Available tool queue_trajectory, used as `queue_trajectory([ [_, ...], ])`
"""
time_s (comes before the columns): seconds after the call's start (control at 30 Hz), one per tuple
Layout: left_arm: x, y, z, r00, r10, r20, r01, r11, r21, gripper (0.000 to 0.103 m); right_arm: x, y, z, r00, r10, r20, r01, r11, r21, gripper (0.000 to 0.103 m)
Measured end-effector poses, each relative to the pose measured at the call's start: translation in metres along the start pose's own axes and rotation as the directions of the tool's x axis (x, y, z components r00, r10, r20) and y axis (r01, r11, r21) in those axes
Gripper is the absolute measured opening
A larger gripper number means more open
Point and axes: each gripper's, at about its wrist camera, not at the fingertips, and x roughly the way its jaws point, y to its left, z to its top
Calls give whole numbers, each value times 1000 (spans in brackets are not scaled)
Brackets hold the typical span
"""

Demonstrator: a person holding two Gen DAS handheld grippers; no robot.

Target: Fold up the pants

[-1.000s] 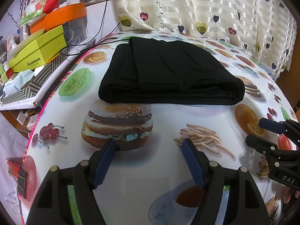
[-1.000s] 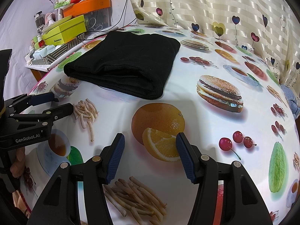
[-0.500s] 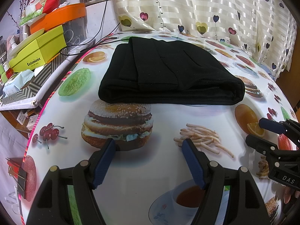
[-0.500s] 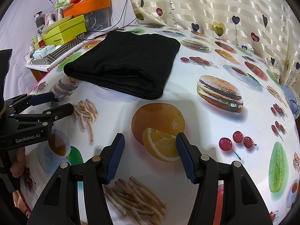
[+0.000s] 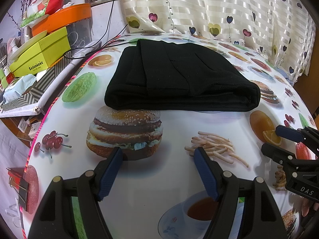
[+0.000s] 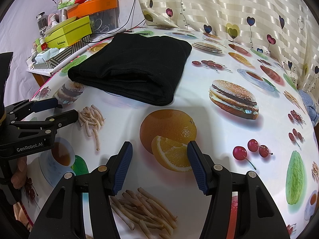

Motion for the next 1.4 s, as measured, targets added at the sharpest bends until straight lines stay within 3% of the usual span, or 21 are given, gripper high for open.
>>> queue_trajectory([
  [0.9,0,0,0,1000,-1,0,1,1000,0,77,0,1,0,1000,-6,-1,6,1000,-5,58],
  [1.13,0,0,0,1000,0,0,0,1000,0,77,2,6,0,1000,2,-6,-2,1000,-23,67],
  [1.4,0,0,0,1000,-1,0,1,1000,0,77,2,6,0,1000,3,-7,-3,1000,-23,68],
])
